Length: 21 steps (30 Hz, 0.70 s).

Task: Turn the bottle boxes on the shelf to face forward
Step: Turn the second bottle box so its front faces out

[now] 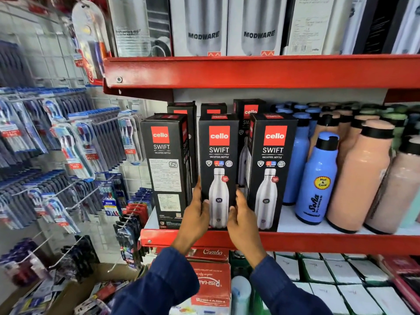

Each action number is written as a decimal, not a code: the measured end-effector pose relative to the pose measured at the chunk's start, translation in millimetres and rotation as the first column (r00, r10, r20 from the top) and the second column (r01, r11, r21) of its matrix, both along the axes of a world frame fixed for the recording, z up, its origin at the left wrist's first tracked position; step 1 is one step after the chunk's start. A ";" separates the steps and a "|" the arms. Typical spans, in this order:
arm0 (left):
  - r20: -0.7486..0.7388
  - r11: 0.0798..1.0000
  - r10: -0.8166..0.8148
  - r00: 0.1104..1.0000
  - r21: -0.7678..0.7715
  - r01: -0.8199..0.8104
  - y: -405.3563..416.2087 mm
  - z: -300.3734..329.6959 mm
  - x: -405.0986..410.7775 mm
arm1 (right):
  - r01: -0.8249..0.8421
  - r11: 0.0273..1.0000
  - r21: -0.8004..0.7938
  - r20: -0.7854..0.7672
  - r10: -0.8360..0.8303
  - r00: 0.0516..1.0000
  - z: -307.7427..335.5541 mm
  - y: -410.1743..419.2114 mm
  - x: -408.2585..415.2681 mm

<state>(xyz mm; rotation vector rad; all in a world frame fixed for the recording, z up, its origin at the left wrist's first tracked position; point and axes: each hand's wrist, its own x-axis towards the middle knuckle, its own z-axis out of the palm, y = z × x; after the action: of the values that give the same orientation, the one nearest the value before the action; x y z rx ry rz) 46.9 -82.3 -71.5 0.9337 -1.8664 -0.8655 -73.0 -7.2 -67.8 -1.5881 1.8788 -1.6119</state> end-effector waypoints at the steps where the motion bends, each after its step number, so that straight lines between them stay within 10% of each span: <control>1: 0.021 1.000 0.007 1.000 0.001 -0.007 3.5 1.8 1.3 | 0.004 1.000 -0.006 0.004 -0.004 1.000 0.0 0.8 0.5; 9: -0.028 0.942 0.252 0.967 -0.224 -0.252 41.7 18.0 56.0 | 0.144 0.917 -0.373 -0.039 -0.170 0.985 1.7 24.6 19.7; 14: -0.261 0.796 0.493 0.830 -0.249 -0.552 27.3 32.6 82.9 | -0.157 0.977 -0.143 -0.053 0.151 0.987 12.1 3.9 63.4; 21: -0.210 0.972 0.222 0.952 0.118 -0.201 -13.7 21.5 93.5 | -0.194 0.981 0.008 0.053 0.194 0.980 19.2 -27.2 86.7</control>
<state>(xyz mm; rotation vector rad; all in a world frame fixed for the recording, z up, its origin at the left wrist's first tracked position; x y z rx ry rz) 140.4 -96.0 -50.0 1.0307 -1.5149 -0.8938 13.7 -34.3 -48.6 -1.6496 1.6480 -1.5393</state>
